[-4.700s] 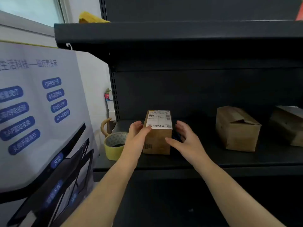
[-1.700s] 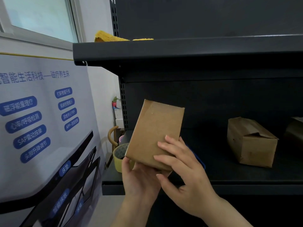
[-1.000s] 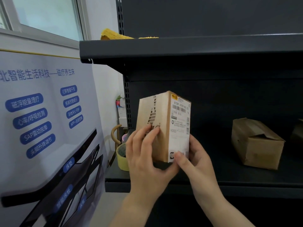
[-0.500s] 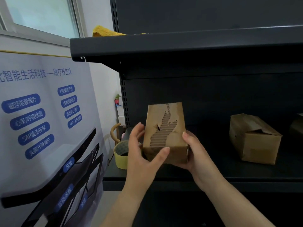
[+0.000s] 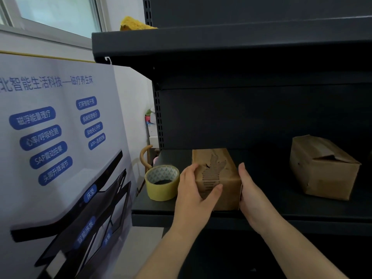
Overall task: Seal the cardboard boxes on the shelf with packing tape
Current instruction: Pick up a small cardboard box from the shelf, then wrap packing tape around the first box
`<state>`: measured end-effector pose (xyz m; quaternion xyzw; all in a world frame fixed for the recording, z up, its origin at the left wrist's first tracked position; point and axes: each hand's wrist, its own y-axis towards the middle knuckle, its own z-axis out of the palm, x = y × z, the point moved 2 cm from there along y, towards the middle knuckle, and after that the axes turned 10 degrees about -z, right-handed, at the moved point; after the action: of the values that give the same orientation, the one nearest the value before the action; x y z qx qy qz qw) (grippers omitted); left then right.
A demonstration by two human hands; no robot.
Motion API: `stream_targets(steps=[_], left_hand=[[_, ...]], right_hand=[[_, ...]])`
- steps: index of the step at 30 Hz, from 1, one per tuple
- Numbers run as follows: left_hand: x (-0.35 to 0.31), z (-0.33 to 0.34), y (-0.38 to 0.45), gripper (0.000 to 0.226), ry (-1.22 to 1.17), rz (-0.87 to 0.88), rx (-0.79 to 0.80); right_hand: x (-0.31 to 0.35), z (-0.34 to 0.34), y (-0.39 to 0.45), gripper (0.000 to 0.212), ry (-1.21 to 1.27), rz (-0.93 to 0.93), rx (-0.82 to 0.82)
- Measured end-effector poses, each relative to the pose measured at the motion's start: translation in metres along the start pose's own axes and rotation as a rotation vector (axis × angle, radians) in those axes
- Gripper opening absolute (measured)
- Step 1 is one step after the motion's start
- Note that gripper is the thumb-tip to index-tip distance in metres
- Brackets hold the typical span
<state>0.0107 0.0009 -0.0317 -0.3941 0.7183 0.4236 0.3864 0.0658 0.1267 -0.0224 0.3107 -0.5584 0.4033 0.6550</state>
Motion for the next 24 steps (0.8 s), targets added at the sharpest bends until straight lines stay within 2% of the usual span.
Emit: stream_targets(steps=[1, 2, 4, 7, 9, 11, 13, 15, 18, 21, 24], left_hand=[[-0.001, -0.001, 0.0, 0.071, -0.006, 0.014, 0.014], [-0.005, -0.004, -0.001, 0.069, -0.013, 0.037, 0.019], [-0.016, -0.017, 0.0, 0.058, -0.033, 0.08, -0.03], [-0.025, -0.053, 0.015, 0.042, -0.048, 0.09, -0.237], [-0.026, -0.075, 0.031, 0.039, 0.064, 0.047, -0.278], [-0.017, -0.087, 0.051, 0.057, 0.325, -0.131, -0.173], [0.0, -0.09, 0.067, 0.081, 0.615, -0.3, -0.006], [0.016, -0.087, 0.078, 0.101, 0.792, -0.395, 0.145], [0.029, -0.079, 0.09, 0.119, 0.801, -0.453, 0.268], [0.026, -0.075, 0.099, 0.112, 0.808, -0.415, 0.299], [0.021, -0.076, 0.102, 0.093, 0.746, -0.388, 0.425]], right_hand=[[0.001, 0.001, 0.0, 0.125, -0.051, -0.021, -0.008], [0.005, 0.004, 0.001, 0.121, -0.133, -0.076, -0.016], [0.019, 0.003, -0.005, 0.088, -0.286, -0.347, 0.006], [0.047, -0.012, -0.006, 0.068, -0.568, -0.687, 0.105], [0.059, -0.021, 0.002, 0.06, -0.742, -0.666, 0.382], [0.063, -0.027, 0.011, 0.073, -0.957, -0.578, 0.656], [0.064, -0.026, 0.016, 0.082, -1.137, -0.585, 0.775], [0.063, -0.02, 0.017, 0.077, -1.192, -0.626, 0.749], [0.062, -0.012, 0.011, 0.062, -1.247, -0.702, 0.622], [0.062, -0.006, 0.004, 0.06, -1.444, -0.781, 0.539], [0.062, 0.002, -0.004, 0.06, -1.565, -0.77, 0.492]])
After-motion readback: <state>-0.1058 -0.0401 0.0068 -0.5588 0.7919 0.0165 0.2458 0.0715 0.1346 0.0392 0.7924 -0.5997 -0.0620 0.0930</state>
